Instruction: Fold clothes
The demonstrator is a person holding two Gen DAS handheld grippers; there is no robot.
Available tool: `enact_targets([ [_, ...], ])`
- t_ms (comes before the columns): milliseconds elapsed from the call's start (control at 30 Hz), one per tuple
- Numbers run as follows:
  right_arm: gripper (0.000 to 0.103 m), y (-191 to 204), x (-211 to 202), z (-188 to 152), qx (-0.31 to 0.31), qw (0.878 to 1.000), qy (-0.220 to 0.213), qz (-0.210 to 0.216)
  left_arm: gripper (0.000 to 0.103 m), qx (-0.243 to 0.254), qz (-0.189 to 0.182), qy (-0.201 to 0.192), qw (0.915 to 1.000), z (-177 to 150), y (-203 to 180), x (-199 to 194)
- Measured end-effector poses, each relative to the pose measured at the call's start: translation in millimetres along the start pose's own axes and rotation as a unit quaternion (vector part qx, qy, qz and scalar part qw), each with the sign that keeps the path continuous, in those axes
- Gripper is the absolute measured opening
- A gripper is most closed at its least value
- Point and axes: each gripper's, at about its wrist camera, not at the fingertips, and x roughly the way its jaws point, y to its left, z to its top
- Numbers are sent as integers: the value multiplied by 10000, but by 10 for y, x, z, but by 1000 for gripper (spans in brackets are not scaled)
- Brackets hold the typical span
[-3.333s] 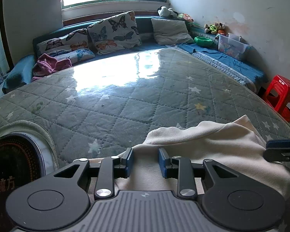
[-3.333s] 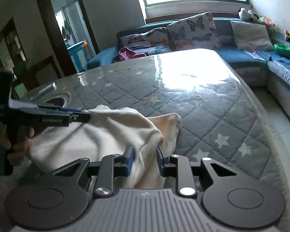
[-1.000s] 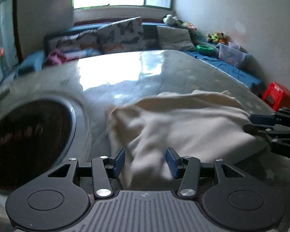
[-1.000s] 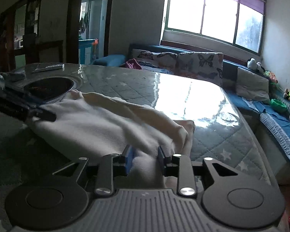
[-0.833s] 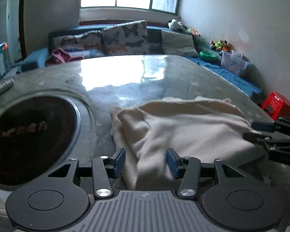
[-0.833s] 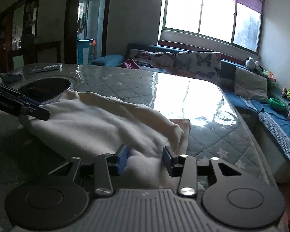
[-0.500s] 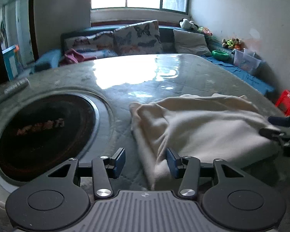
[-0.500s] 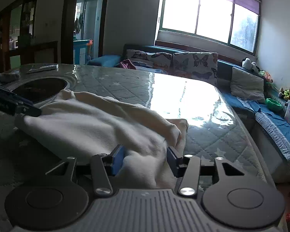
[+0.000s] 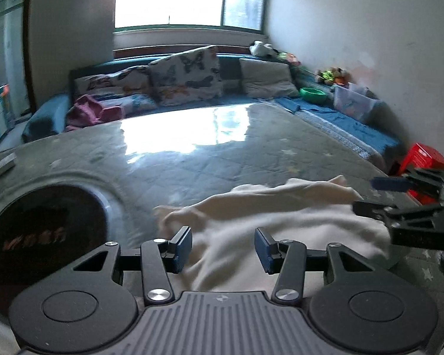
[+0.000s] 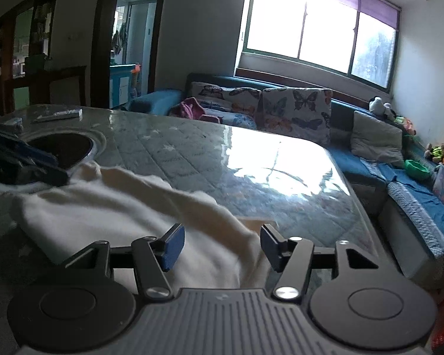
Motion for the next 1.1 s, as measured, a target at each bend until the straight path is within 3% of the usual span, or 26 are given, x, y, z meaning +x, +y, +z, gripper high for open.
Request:
enact_targets([
  [133, 36, -18, 172, 103, 156, 9988, 166, 440, 50, 51, -57, 132, 9999, 46, -47, 203],
  [333, 25, -115, 552, 153, 400, 9956, 646, 545, 50, -62, 30, 376, 9993, 12, 55, 407],
  [567, 24, -115, 553, 286, 360, 9962, 509, 614, 50, -50, -163, 243, 9996, 231, 3, 400],
  [833, 25, -40, 764, 288, 146, 9967, 653, 465, 49, -161, 9, 509, 9986, 360, 15, 802],
  [1100, 26, 84, 495, 359, 68, 9972, 390, 642, 51, -143, 20, 508, 9986, 350, 15, 695],
])
